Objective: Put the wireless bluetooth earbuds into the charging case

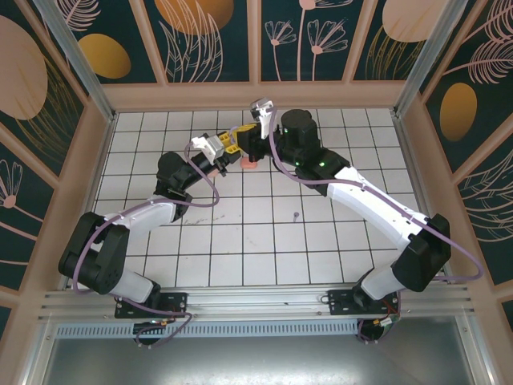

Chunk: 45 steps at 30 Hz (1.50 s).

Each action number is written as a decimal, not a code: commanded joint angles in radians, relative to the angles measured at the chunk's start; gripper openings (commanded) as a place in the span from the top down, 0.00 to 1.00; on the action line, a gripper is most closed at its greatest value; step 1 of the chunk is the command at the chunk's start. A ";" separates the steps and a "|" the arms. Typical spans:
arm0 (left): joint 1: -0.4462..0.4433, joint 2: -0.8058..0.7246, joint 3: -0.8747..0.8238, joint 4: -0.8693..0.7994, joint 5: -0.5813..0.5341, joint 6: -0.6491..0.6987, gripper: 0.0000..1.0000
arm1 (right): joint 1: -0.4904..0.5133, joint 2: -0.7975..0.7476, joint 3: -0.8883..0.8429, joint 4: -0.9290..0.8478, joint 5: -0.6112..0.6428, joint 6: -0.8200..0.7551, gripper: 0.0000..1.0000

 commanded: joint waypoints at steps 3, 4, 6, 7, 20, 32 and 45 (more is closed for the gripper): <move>-0.008 -0.019 0.020 0.012 0.031 -0.001 1.00 | -0.007 -0.005 0.031 0.051 -0.002 0.001 0.90; -0.008 -0.020 0.021 0.011 0.032 -0.002 1.00 | -0.008 -0.002 0.030 0.051 -0.001 0.001 0.90; -0.007 -0.024 0.020 0.011 0.035 -0.003 1.00 | -0.011 0.003 0.024 0.057 0.001 0.002 0.90; -0.009 -0.026 0.020 0.011 0.038 -0.004 1.00 | -0.013 0.003 0.022 0.058 0.002 0.003 0.90; -0.012 -0.059 0.022 0.020 0.058 -0.018 1.00 | -0.028 0.026 0.001 0.062 -0.023 0.018 0.92; -0.014 -0.062 0.030 0.011 0.046 -0.012 1.00 | -0.017 0.032 -0.032 0.051 -0.036 0.028 0.94; -0.014 -0.051 0.045 0.055 0.046 -0.077 1.00 | -0.005 -0.023 -0.145 0.136 -0.030 0.057 0.96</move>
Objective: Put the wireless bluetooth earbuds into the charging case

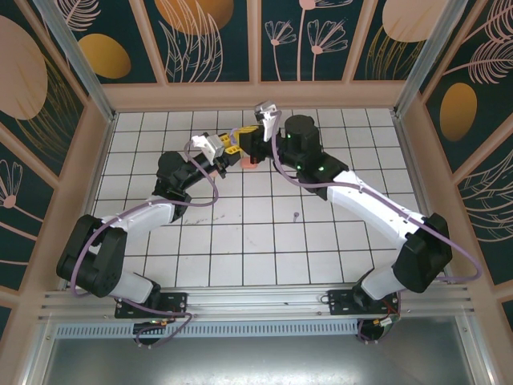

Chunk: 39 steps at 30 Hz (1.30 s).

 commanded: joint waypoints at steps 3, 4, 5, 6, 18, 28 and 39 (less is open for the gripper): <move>-0.015 -0.025 0.047 0.132 0.040 -0.039 1.00 | 0.012 -0.028 -0.069 0.028 -0.006 0.026 0.96; -0.015 -0.025 0.048 0.136 0.042 -0.042 1.00 | 0.012 -0.030 -0.074 0.036 -0.007 0.027 0.96; -0.014 -0.025 0.048 0.140 0.045 -0.043 1.00 | 0.012 -0.028 -0.073 0.030 -0.007 0.025 0.96; -0.014 -0.025 0.049 0.142 0.044 -0.047 1.00 | 0.012 -0.027 -0.072 0.025 -0.011 0.018 0.96; -0.014 -0.037 0.054 0.142 0.047 -0.051 1.00 | 0.019 -0.011 -0.081 -0.119 0.061 -0.129 0.97; -0.015 -0.030 0.052 0.128 0.034 -0.052 1.00 | 0.016 0.005 0.035 -0.189 0.082 -0.085 0.65; -0.014 -0.005 0.013 0.165 0.012 -0.060 1.00 | -0.091 -0.224 -0.001 -0.279 0.064 0.110 0.45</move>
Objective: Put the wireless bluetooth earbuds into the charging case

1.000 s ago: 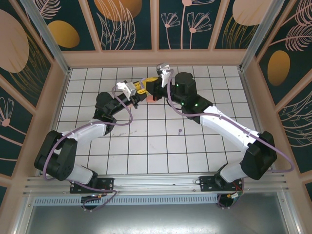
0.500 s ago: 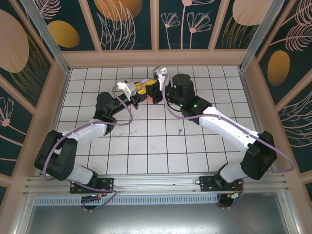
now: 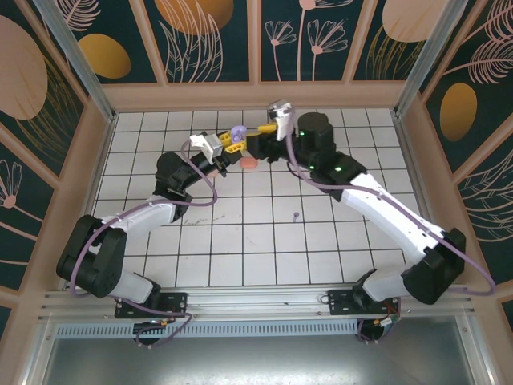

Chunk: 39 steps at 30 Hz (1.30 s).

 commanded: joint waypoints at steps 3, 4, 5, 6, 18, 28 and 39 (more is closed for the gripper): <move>-0.005 -0.005 -0.006 0.095 -0.010 -0.015 1.00 | -0.068 -0.133 -0.069 -0.140 0.082 0.163 0.45; -0.004 -0.004 -0.009 0.100 -0.011 -0.016 1.00 | -0.078 -0.141 -0.087 -0.175 0.109 0.189 0.45; -0.004 -0.002 -0.012 0.104 -0.013 -0.018 1.00 | -0.084 -0.142 -0.104 -0.205 0.134 0.206 0.45; -0.005 0.000 -0.015 0.112 -0.016 -0.022 1.00 | -0.092 -0.140 -0.124 -0.242 0.171 0.233 0.45; -0.004 0.004 -0.076 0.167 -0.054 -0.038 1.00 | -0.092 -0.028 -0.450 -0.379 0.278 0.620 0.51; -0.004 0.014 -0.104 0.198 -0.060 -0.031 1.00 | -0.061 0.098 -0.467 -0.393 0.298 0.820 0.54; -0.005 0.041 -0.110 0.253 -0.058 -0.044 1.00 | -0.052 0.261 -0.347 -0.443 0.317 0.822 0.60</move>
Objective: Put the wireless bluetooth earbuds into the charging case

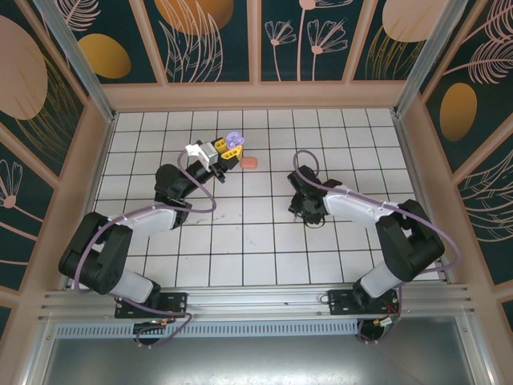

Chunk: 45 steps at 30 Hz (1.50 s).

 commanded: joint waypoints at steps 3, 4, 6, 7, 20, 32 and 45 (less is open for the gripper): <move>-0.004 0.021 -0.007 0.083 -0.006 -0.019 1.00 | 0.019 0.066 0.068 -0.054 0.024 0.007 0.61; -0.004 0.023 -0.007 0.087 -0.006 -0.018 1.00 | 0.023 0.076 0.076 -0.060 0.026 0.006 0.61; -0.004 0.025 -0.009 0.093 -0.008 -0.016 1.00 | 0.030 0.093 0.081 -0.067 0.027 0.002 0.61; -0.004 0.026 -0.010 0.096 -0.008 -0.017 1.00 | 0.034 0.098 0.082 -0.069 0.026 0.000 0.61; -0.004 0.035 -0.017 0.118 -0.005 -0.014 1.00 | 0.045 0.163 0.084 -0.075 0.058 -0.016 0.66; -0.004 0.036 -0.013 0.118 -0.002 -0.022 1.00 | 0.046 0.207 0.115 -0.066 0.070 -0.046 0.72; -0.005 0.029 -0.007 0.096 0.000 -0.023 1.00 | 0.046 0.107 0.082 0.001 0.089 -0.082 0.83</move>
